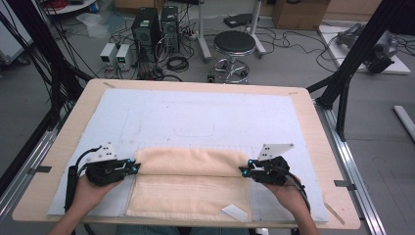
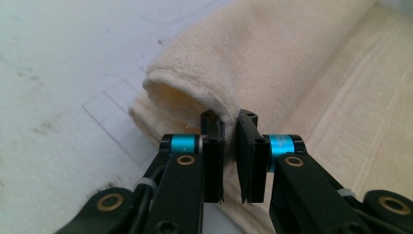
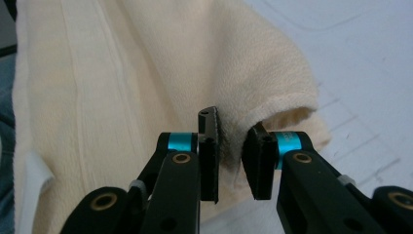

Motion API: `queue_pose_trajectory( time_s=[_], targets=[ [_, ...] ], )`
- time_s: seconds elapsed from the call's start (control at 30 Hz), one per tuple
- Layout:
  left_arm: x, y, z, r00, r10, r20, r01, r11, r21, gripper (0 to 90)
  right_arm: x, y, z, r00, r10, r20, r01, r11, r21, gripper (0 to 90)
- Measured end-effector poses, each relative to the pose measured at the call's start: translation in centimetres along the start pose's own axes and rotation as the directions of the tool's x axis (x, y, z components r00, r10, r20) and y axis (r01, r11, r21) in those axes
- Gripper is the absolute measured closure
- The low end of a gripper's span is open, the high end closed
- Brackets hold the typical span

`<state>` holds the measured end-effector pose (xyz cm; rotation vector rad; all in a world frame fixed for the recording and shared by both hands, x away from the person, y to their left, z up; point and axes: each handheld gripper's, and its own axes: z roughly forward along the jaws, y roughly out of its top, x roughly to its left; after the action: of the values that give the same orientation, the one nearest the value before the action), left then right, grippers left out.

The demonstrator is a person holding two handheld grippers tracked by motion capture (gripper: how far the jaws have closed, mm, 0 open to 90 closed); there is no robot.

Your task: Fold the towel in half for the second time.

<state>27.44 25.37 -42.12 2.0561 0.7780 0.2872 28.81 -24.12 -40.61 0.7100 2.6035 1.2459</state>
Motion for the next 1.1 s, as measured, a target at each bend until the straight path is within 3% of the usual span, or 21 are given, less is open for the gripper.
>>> queue_pose_trajectory(
  time_s=[0.17, 0.3, 0.47, 0.63, 0.73, 0.83, 1.0, 1.03, 1.1],
  targets=[
    [0.2, -0.8, -0.4, 1.0000, -0.007, -0.001, 0.007, 0.9990, 0.043, 69.9, 0.1, -1.6, -0.3, 0.9997, 0.020, 0.012, -0.020, 1.000, 0.008, 70.4],
    [0.4, -0.7, -1.0, 1.0000, -0.004, -0.005, 0.004, 0.9997, 0.026, 59.7, -0.2, -1.7, -1.3, 0.9983, 0.047, 0.036, -0.046, 0.999, -0.016, 61.1],
    [0.8, 0.5, -0.9, 0.9999, -0.006, -0.015, 0.006, 1.0000, 0.002, 49.2, -0.9, -0.8, -1.7, 0.9963, 0.057, 0.064, -0.055, 0.998, -0.025, 48.1],
    [1.4, 2.1, -0.5, 0.9998, 0.007, -0.021, -0.007, 1.0000, -0.005, 40.3, -1.5, 0.4, -1.0, 0.9961, 0.054, 0.070, -0.053, 0.998, -0.018, 39.8],
    [2.1, 3.0, 0.0, 0.9998, -0.009, -0.016, 0.008, 0.9999, -0.012, 36.9, -1.9, 1.3, -0.4, 0.9967, 0.043, 0.069, -0.043, 0.999, -0.005, 36.3],
    [2.8, 3.6, 0.7, 0.9997, -0.022, -0.011, 0.021, 0.9997, -0.010, 35.8, -2.4, 2.1, 0.2, 0.9974, 0.047, 0.055, -0.047, 0.999, 0.000, 35.6],
    [3.3, 3.7, 2.2, 0.9992, -0.031, 0.025, 0.030, 0.9985, 0.045, 34.3, -3.0, 2.5, 1.5, 0.9981, 0.060, 0.014, -0.061, 0.998, 0.020, 39.0],
    [3.5, 3.6, 2.6, 0.9975, -0.033, 0.062, 0.029, 0.9976, 0.063, 37.3, -3.0, 2.5, 1.6, 0.9982, 0.059, 0.002, -0.059, 0.998, 0.032, 41.9],
    [3.3, 3.5, 2.7, 0.9967, -0.022, 0.079, 0.017, 0.9977, 0.066, 51.0, -3.0, 2.5, 2.0, 0.9983, 0.055, -0.019, -0.054, 0.997, 0.057, 53.5]
  ],
)
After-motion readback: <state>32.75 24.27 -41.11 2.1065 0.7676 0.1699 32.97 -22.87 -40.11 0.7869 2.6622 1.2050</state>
